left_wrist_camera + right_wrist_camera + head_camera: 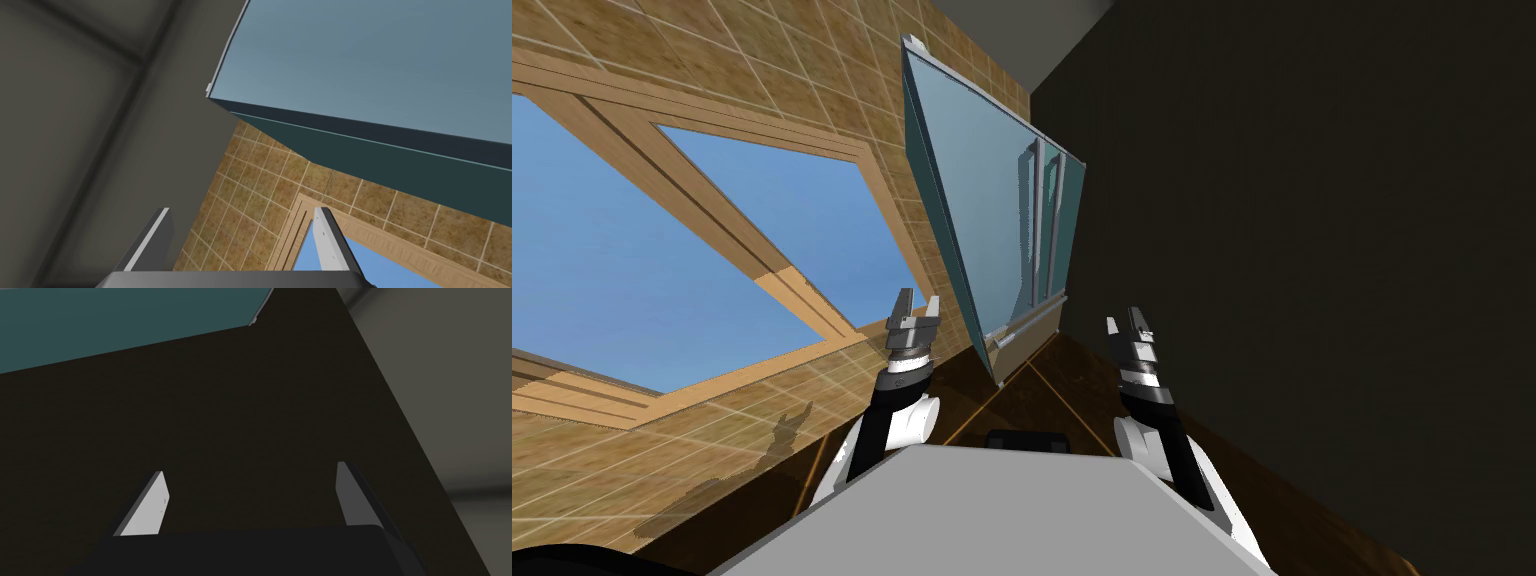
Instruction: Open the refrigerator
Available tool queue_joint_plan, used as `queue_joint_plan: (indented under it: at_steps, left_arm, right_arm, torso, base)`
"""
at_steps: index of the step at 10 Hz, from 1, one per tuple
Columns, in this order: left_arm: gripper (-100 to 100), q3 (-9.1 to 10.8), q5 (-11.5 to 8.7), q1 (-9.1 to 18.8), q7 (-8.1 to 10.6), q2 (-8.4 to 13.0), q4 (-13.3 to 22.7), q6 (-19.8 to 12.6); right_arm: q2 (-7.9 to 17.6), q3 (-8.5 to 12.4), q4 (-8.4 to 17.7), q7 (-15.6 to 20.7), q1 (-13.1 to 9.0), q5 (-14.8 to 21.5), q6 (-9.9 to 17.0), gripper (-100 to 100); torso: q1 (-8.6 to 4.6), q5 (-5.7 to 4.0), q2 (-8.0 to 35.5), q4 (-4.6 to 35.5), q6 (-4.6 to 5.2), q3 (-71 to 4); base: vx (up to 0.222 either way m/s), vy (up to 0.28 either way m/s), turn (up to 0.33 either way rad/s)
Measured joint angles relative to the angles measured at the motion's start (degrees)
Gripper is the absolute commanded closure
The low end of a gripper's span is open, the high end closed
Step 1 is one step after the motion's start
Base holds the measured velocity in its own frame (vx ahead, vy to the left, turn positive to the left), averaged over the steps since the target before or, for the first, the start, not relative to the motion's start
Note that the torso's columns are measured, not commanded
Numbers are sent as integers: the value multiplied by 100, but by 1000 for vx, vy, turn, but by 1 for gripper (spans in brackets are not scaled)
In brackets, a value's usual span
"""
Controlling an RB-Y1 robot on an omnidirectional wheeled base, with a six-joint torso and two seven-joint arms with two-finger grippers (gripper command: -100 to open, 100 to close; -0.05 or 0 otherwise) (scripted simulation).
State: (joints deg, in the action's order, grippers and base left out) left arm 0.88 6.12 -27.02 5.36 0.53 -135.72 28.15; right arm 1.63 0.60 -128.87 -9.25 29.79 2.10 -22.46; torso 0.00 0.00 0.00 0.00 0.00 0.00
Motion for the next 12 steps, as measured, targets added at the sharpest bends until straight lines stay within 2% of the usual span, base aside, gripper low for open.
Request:
queue_joint_plan:
  at_steps: [2,9,10,12]
  left_arm:
    - [0,0,0,0,0,0,0,0]
    - [0,0,0,0,0,0,-2,1]
    - [-100,0,0,0,0,0,-2,1]
    - [-100,0,-35,41,14,201,106,34]
  right_arm:
    - [0,0,0,0,0,0,0,0]
    - [0,0,-2,0,0,0,-1,0]
    - [0,0,-2,0,0,0,-1,0]
    - [0,0,1,0,1,0,0,0]
  torso:
    - [0,0,597,600,0,-1200]
    - [0,0,3539,3537,0,-7073]
    - [0,0,3962,3960,0,-7919]
    - [-6,-1,4201,4203,0,-8430]
  base:
    - [0,0,0]
    - [0,0,0]
    - [20,-12,-3]
    - [36,-38,-3]
